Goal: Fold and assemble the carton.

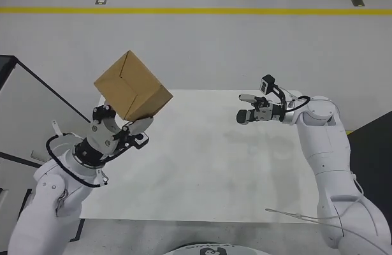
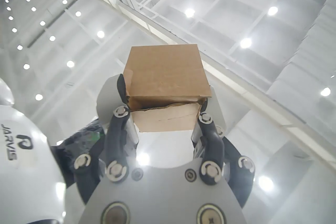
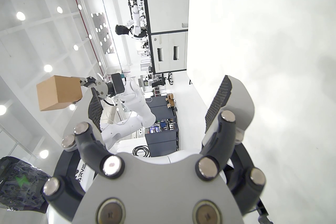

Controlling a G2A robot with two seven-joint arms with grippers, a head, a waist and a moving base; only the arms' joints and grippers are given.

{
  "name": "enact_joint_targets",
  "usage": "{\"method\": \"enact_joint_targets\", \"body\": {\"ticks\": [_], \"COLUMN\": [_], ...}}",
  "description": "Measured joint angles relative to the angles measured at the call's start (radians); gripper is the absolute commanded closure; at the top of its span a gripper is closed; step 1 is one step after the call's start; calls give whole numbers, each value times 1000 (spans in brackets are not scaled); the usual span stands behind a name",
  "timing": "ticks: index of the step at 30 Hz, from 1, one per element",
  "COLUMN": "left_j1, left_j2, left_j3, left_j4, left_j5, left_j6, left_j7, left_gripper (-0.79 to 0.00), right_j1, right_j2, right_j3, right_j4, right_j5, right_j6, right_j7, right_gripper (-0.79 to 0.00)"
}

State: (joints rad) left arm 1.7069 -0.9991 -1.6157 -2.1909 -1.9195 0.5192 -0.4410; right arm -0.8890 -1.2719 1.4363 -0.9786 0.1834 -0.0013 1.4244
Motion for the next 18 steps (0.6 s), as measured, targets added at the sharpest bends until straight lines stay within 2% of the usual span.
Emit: {"method": "enact_joint_targets", "body": {"ticks": [5,9,18], "left_j1": [-15,-26,-26], "left_j2": [-1,-1,-3], "left_j3": [2,12,25], "left_j4": [20,38,50], "left_j5": [247,359,321], "left_j6": [-30,-45,-19], "left_j7": [-134,-227,-249], "left_gripper": [0,0,0], "right_j1": [0,0,0], "right_j2": [0,0,0], "right_j3": [0,0,0], "right_j4": [0,0,0], "right_j5": [0,0,0], "right_j6": [0,0,0], "right_j7": [0,0,0], "right_gripper": [-785,-785,-785]}}
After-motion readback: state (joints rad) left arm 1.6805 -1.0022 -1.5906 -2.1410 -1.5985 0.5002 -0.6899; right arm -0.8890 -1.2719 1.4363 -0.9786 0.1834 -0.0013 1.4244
